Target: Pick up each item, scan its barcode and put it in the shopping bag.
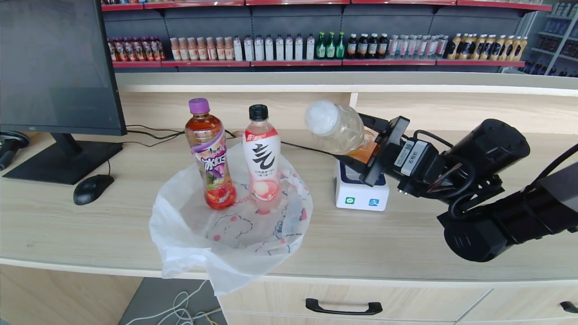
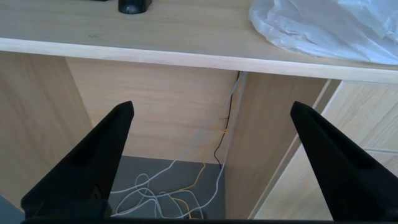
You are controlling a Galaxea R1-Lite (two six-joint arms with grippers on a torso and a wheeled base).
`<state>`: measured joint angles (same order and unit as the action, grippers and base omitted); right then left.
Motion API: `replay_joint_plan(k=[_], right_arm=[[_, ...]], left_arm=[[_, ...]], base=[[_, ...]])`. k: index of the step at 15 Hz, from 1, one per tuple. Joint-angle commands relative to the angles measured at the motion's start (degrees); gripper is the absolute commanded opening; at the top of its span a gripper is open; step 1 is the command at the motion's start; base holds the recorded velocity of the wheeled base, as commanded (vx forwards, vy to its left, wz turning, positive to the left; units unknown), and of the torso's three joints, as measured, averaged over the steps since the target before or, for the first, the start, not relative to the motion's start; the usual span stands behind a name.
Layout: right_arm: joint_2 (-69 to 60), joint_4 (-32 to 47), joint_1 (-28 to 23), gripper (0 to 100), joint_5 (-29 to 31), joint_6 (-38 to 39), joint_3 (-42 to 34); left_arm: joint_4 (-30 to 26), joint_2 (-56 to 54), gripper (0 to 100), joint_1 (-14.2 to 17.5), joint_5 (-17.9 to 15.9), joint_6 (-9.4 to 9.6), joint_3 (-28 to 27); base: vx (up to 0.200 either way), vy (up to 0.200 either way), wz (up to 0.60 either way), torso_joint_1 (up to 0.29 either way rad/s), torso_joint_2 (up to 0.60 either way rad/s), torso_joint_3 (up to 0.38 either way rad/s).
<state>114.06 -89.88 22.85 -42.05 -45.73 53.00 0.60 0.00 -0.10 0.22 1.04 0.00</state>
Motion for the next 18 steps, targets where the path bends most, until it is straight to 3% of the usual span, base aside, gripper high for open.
replay_joint_plan(k=[1,18], right_arm=[[-0.59,-0.12,-2.37,0,-0.32,-0.15,-1.15],[0.38,-0.12,-2.89,0,-0.67,0.46,-1.59]], left_arm=[[0.02,0.0,100,0.01,0.04,0.02,0.0],[-0.16,0.0,100,0.01,0.04,-0.77,0.0]], base=[[0.0,0.0,0.0,0.0,0.0,0.0],[0.0,0.0,0.0,0.0,0.0,0.0]])
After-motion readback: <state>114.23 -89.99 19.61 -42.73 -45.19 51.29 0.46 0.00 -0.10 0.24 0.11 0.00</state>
